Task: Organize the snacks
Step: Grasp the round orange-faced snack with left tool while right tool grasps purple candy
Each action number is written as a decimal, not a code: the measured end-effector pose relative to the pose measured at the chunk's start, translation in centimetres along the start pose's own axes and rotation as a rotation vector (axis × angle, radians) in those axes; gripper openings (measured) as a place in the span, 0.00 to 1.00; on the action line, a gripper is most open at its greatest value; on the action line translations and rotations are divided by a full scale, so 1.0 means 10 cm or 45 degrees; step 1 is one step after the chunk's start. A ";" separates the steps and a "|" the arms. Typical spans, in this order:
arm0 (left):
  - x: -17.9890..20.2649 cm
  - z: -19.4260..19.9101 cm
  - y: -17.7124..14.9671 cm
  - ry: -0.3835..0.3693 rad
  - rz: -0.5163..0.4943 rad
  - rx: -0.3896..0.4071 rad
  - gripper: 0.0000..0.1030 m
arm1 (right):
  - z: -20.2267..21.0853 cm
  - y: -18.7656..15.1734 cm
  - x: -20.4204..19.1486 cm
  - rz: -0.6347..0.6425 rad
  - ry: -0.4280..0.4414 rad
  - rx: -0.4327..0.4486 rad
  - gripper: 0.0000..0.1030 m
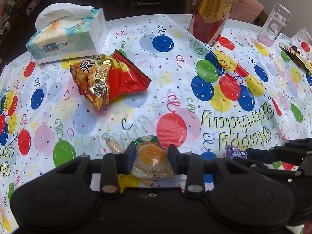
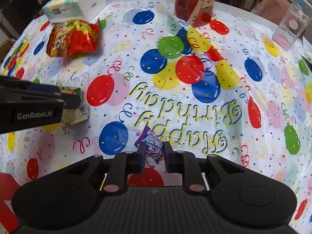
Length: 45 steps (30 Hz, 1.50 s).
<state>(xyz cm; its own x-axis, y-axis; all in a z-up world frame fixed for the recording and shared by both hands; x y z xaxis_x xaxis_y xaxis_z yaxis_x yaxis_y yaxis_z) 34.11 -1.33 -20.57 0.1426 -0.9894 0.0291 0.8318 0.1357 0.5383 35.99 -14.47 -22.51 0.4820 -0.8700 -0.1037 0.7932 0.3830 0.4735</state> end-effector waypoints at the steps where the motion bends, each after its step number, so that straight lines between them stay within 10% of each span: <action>1: -0.01 0.01 0.00 -0.003 0.006 0.001 0.31 | 0.02 0.00 0.02 -0.016 0.005 0.002 0.18; 5: -0.04 0.10 0.02 -0.025 0.027 0.034 0.02 | 0.11 0.01 0.08 -0.090 0.028 0.011 0.18; 8: -0.07 0.11 0.00 -0.047 0.057 0.000 0.00 | 0.20 0.01 0.11 -0.115 0.033 0.019 0.18; 17: -0.08 0.10 -0.03 -0.022 0.042 -0.007 0.29 | 0.38 -0.10 0.14 -0.151 0.063 0.033 0.18; 21: -0.08 0.08 -0.04 0.023 0.027 0.001 0.70 | 0.45 -0.16 0.12 -0.147 0.088 0.034 0.18; 45: 0.08 -0.15 -0.08 0.094 -0.080 -0.043 0.49 | 0.40 -0.33 0.25 -0.182 0.079 -0.007 0.18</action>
<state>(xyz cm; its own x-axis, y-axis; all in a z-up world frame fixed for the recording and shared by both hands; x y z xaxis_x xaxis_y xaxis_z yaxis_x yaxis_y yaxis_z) 34.34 -2.18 -22.27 0.1281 -0.9895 -0.0668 0.8577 0.0767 0.5084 33.04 -19.17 -20.85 0.3862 -0.8949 -0.2235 0.8573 0.2588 0.4451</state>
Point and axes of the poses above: each gripper's, at about its wrist camera, not at the fingertips, and z roughly against the way its jaws point, x to its right, y to its top, the point moved 5 cm from there along -z, roughly the way its jaws point, and after that the axes turned 12 degrees about x, right-handed, at the moved point
